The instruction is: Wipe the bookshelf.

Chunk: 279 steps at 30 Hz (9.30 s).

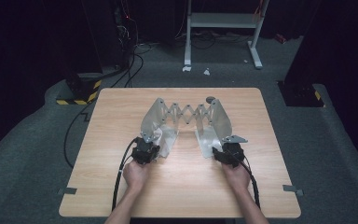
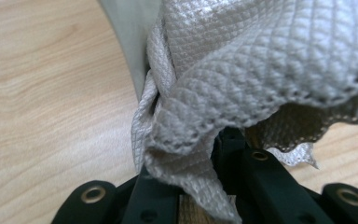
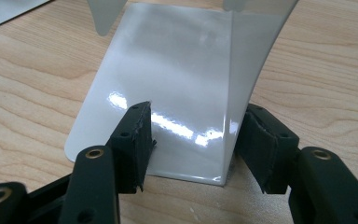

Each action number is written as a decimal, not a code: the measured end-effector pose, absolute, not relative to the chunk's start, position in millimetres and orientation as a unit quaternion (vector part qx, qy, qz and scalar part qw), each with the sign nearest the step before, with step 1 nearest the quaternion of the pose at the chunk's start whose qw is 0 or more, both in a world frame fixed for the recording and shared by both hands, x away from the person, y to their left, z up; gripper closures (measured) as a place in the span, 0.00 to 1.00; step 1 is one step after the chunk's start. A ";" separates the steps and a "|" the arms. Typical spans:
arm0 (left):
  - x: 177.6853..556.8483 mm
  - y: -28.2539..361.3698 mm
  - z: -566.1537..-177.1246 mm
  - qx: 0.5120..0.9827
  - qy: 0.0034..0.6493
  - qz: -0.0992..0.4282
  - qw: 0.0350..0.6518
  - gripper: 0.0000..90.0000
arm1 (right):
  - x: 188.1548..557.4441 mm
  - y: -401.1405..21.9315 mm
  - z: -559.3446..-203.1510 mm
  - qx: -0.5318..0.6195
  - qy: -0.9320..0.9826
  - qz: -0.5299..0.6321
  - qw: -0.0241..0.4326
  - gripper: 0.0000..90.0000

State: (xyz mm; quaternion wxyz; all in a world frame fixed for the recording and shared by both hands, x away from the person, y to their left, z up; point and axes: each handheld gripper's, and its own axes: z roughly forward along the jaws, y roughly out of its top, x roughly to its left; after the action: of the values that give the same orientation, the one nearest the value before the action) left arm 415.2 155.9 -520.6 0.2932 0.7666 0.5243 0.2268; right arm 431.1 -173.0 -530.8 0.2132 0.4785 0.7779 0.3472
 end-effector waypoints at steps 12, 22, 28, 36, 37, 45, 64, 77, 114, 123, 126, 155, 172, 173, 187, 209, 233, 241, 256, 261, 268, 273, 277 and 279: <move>425.8 146.5 -523.4 0.760 0.523 0.227 0.313 0.90 | 430.9 -172.6 -530.7 0.478 0.778 0.346 0.215 0.50; 440.6 139.0 -522.8 0.763 0.521 0.225 0.310 0.91 | 430.9 -172.5 -530.8 0.478 0.778 0.346 0.215 0.50; 448.3 138.5 -521.2 0.767 0.520 0.222 0.303 0.91 | 431.1 -172.8 -530.8 0.479 0.778 0.346 0.215 0.51; 455.3 137.0 -522.2 0.769 0.514 0.233 0.300 0.91 | 430.8 -172.4 -530.8 0.478 0.778 0.345 0.216 0.51; 455.5 136.7 -521.9 0.769 0.515 0.233 0.298 0.91 | 430.9 -172.4 -530.8 0.478 0.778 0.346 0.216 0.51; 452.7 140.0 -519.3 0.773 0.511 0.240 0.288 0.91 | 430.9 -172.4 -530.8 0.479 0.778 0.346 0.216 0.51; 433.4 158.3 -490.4 0.750 0.508 0.271 0.326 0.91 | 430.8 -172.3 -530.8 0.478 0.778 0.345 0.218 0.51; 422.9 171.6 -474.2 0.735 0.512 0.281 0.345 0.91 | 430.3 -171.3 -530.7 0.478 0.778 0.344 0.220 0.51; 398.6 191.7 -426.0 0.714 0.515 0.268 0.392 0.91 | 431.2 -172.6 -530.8 0.479 0.778 0.345 0.216 0.51; 400.8 192.8 -415.8 0.712 0.512 0.264 0.402 0.91 | 431.3 -172.6 -530.8 0.479 0.778 0.345 0.215 0.51; 402.1 192.4 -414.2 0.711 0.512 0.259 0.406 0.91 | 431.3 -172.5 -530.8 0.479 0.777 0.346 0.215 0.51; 427.1 175.4 -403.3 0.711 0.512 0.265 0.403 0.90 | 431.5 -172.4 -530.8 0.480 0.778 0.345 0.215 0.50; 442.7 159.7 -421.0 0.719 0.513 0.264 0.388 0.90 | 431.3 -172.3 -530.7 0.480 0.777 0.345 0.215 0.50; 443.4 158.4 -422.0 0.721 0.512 0.263 0.385 0.91 | 431.3 -172.3 -530.8 0.480 0.777 0.345 0.215 0.50; 456.5 149.6 -446.2 0.734 0.519 0.247 0.363 0.91 | 431.3 -172.3 -530.7 0.480 0.777 0.345 0.215 0.50; 464.1 140.7 -479.6 0.744 0.522 0.243 0.340 0.91 | 431.2 -172.1 -530.8 0.480 0.777 0.345 0.215 0.50; 479.9 127.9 -511.0 0.762 0.528 0.209 0.311 0.91 | 431.2 -172.2 -530.8 0.480 0.777 0.345 0.215 0.50; 485.0 128.6 -515.0 0.761 0.533 0.204 0.307 0.91 | 431.3 -172.2 -530.7 0.480 0.777 0.345 0.215 0.50; 486.7 129.6 -475.4 0.749 0.520 0.234 0.338 0.91 | 431.3 -172.2 -530.7 0.480 0.777 0.345 0.215 0.50; 487.2 130.9 -461.1 0.740 0.520 0.239 0.353 0.91 | 431.3 -172.4 -530.7 0.480 0.777 0.346 0.214 0.50; 483.9 136.5 -438.3 0.725 0.519 0.252 0.376 0.91 | 431.3 -172.3 -530.7 0.480 0.777 0.346 0.214 0.50; 482.4 140.5 -416.8 0.711 0.518 0.261 0.397 0.91 | 431.3 -172.3 -530.7 0.479 0.778 0.346 0.214 0.50; 482.4 141.3 -407.0 0.709 0.514 0.266 0.403 0.91 | 431.3 -172.3 -530.7 0.480 0.778 0.346 0.214 0.50; 482.8 142.0 -401.8 0.707 0.513 0.270 0.406 0.91 | 431.3 -172.3 -530.7 0.480 0.778 0.346 0.214 0.50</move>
State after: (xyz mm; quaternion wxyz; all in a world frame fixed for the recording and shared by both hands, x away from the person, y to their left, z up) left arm 482.8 142.0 -401.8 0.4059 0.7068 0.5125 0.2700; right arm 431.3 -172.3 -530.7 0.2138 0.4797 0.7776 0.3456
